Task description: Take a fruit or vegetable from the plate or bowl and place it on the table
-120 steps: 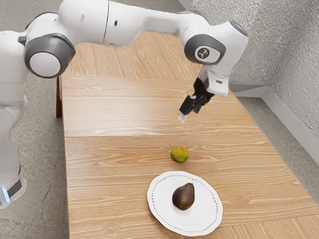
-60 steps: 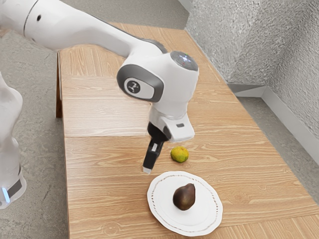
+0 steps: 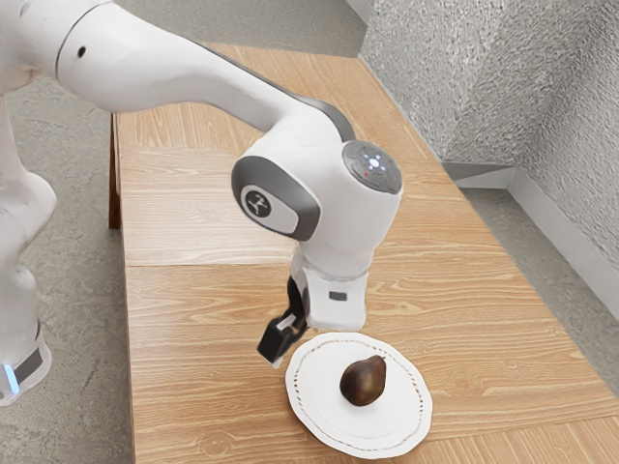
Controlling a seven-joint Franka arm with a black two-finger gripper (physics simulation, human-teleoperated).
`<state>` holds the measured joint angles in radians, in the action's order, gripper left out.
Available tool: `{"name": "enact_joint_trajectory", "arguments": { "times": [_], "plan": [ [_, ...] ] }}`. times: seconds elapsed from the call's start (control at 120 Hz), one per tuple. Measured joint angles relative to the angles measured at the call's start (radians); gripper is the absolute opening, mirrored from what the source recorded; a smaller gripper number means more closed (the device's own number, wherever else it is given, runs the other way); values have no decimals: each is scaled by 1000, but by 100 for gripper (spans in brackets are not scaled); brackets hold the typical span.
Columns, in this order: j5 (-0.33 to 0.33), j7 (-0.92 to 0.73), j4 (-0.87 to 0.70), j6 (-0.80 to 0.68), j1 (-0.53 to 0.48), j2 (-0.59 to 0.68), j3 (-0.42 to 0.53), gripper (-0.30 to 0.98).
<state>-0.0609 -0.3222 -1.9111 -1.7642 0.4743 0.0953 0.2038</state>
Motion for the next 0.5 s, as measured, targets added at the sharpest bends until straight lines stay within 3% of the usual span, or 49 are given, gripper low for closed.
{"name": "enact_joint_trajectory", "arguments": {
  "times": [0.158, 0.317, 0.433, 0.5],
  "plan": [
    [4, -267, 53, -84, 2, -2, 8, 68],
    [-73, -512, 72, -98, 64, -29, 6, 68],
    [-130, -666, 172, 4, 52, -31, 2, 69],
    [-202, -743, 174, 45, 51, -51, 7, 69]
  ]
}}
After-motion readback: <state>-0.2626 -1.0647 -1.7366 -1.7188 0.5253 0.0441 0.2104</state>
